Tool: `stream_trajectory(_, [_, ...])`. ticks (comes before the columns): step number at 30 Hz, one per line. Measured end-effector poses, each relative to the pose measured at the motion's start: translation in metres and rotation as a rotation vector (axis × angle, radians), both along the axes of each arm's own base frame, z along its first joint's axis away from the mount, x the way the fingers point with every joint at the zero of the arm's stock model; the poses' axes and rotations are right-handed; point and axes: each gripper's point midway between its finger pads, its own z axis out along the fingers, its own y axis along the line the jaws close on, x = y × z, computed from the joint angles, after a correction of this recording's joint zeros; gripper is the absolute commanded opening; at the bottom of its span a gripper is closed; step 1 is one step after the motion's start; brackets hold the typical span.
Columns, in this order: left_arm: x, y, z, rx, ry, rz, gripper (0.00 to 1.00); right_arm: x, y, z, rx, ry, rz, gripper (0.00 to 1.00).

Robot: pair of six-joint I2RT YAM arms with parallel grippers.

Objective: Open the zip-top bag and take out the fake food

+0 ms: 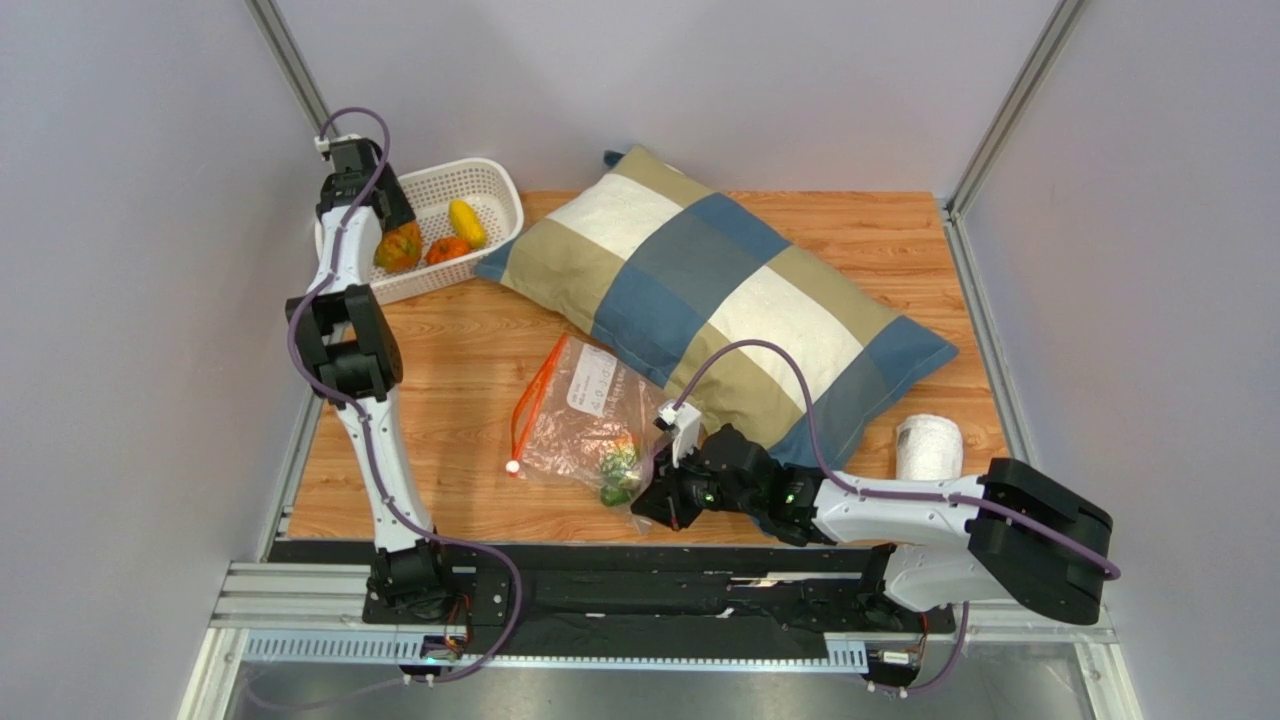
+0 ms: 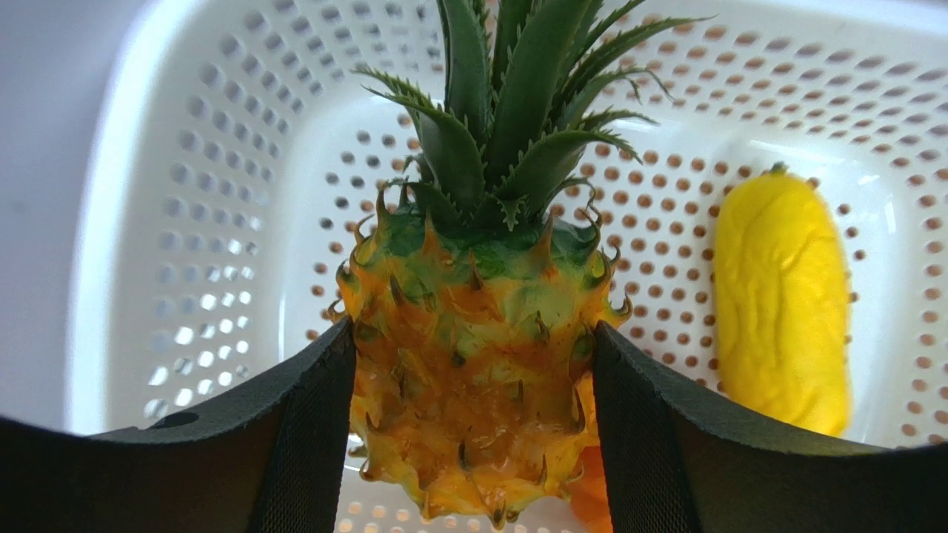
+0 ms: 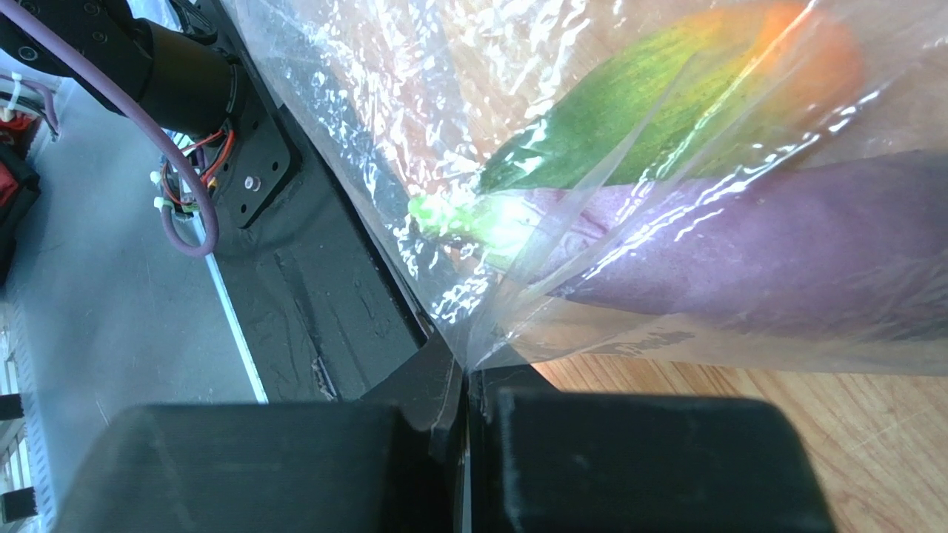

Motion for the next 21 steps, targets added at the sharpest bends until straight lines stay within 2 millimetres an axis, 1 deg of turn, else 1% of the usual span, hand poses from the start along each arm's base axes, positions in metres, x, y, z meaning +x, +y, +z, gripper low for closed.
stream_trajectory(1, [-0.002,-0.001,-0.012,-0.015,0.032,0.002,0.0,0.0,0.0,-0.001,0.0,0.002,-0.001,0.0])
stream_trajectory(2, [0.0,-0.001,-0.019,-0.026,0.037,0.007,0.03,-0.001,-0.001,-0.002,-0.002,0.004,-0.002,0.0])
stream_trajectory(3, [0.002,0.0,-0.017,-0.03,0.029,0.009,0.18,-0.001,-0.002,-0.003,-0.003,0.008,-0.003,0.0])
stream_trajectory(5, [-0.002,0.001,-0.019,-0.047,0.044,0.016,0.4,-0.002,-0.003,-0.005,-0.008,0.013,-0.005,0.0])
stream_trajectory(6, [-0.002,0.002,-0.019,-0.053,0.042,0.021,0.69,-0.002,-0.003,-0.005,-0.008,0.014,-0.005,0.0])
stream_trajectory(8, [-0.003,0.003,-0.019,-0.066,0.038,0.027,0.84,-0.002,-0.004,-0.004,-0.006,0.011,-0.009,0.0])
stream_trajectory(9, [-0.004,0.003,-0.019,-0.069,0.038,0.026,0.97,-0.002,-0.004,-0.004,-0.005,0.011,-0.009,0.0])
stream_trajectory(10, [-0.005,0.003,-0.018,-0.071,0.038,0.027,0.99,-0.002,-0.004,-0.003,-0.004,0.009,-0.01,0.0])
stream_trajectory(11, [-0.009,0.001,-0.017,-0.078,0.047,0.024,0.99,-0.001,-0.004,-0.003,-0.003,0.008,-0.012,0.0])
stream_trajectory(13, [-0.023,-0.004,-0.015,-0.1,0.078,0.021,0.99,0.0,-0.005,-0.003,-0.005,0.007,-0.017,0.0])
stream_trajectory(15, [-0.036,-0.011,-0.007,-0.123,0.102,0.014,0.99,0.0,-0.006,-0.005,-0.014,0.008,-0.021,0.0])
stream_trajectory(18, [-0.055,-0.024,0.024,-0.17,0.096,0.004,0.99,0.0,-0.007,-0.009,-0.025,0.012,-0.02,0.0])
stream_trajectory(19, [-0.062,-0.032,0.04,-0.197,0.068,-0.004,0.99,-0.001,-0.006,-0.011,-0.028,0.013,-0.015,0.0])
stream_trajectory(20, [-0.073,-0.041,0.053,-0.228,0.054,-0.017,0.99,-0.001,-0.006,-0.013,-0.032,0.015,-0.01,0.0])
stream_trajectory(21, [-0.089,-0.052,0.066,-0.263,0.033,-0.029,0.98,-0.003,-0.006,-0.016,-0.04,0.017,0.0,0.0])
